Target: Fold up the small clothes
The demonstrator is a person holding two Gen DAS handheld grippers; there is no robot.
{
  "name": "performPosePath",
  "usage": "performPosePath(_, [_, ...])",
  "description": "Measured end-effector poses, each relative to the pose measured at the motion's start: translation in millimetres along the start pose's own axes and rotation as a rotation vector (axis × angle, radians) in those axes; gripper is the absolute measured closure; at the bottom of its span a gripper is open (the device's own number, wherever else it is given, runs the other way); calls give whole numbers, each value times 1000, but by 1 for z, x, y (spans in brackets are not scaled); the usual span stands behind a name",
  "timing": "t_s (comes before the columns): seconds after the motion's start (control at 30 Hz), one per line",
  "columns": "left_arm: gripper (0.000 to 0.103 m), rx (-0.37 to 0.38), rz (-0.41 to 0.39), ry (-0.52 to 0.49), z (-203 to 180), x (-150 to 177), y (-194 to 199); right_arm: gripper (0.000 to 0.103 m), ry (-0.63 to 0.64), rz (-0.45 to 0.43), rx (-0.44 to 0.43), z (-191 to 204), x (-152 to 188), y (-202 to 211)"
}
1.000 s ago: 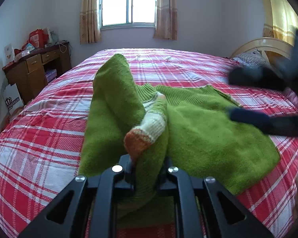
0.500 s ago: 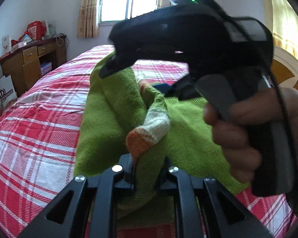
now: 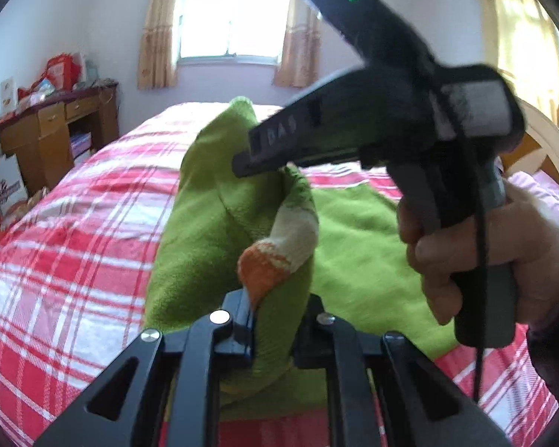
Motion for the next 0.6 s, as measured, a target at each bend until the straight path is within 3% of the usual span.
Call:
performPosePath(0.2, [89,55,19,-104,-64,-7,-9,90,-109,-8,-1,-57,17,36])
performPosePath(0.4, [89,98,73,-202,-132,7,-32,90,-245,17,13,-126,57,58])
performPosePath(0.6, [90,105,128,-245,-176,21,-54,90,-337,41,34,-174,97,63])
Point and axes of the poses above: each gripper's, at about its wrist camera, not at the fingertips, and y roughly against the way its jaws point, z to its left, x to its underside, the point moved 8 cm from there along -y, roughly the way its jaws point, and after that the axes turned 5 degrees about y, right-handed, at the moved point
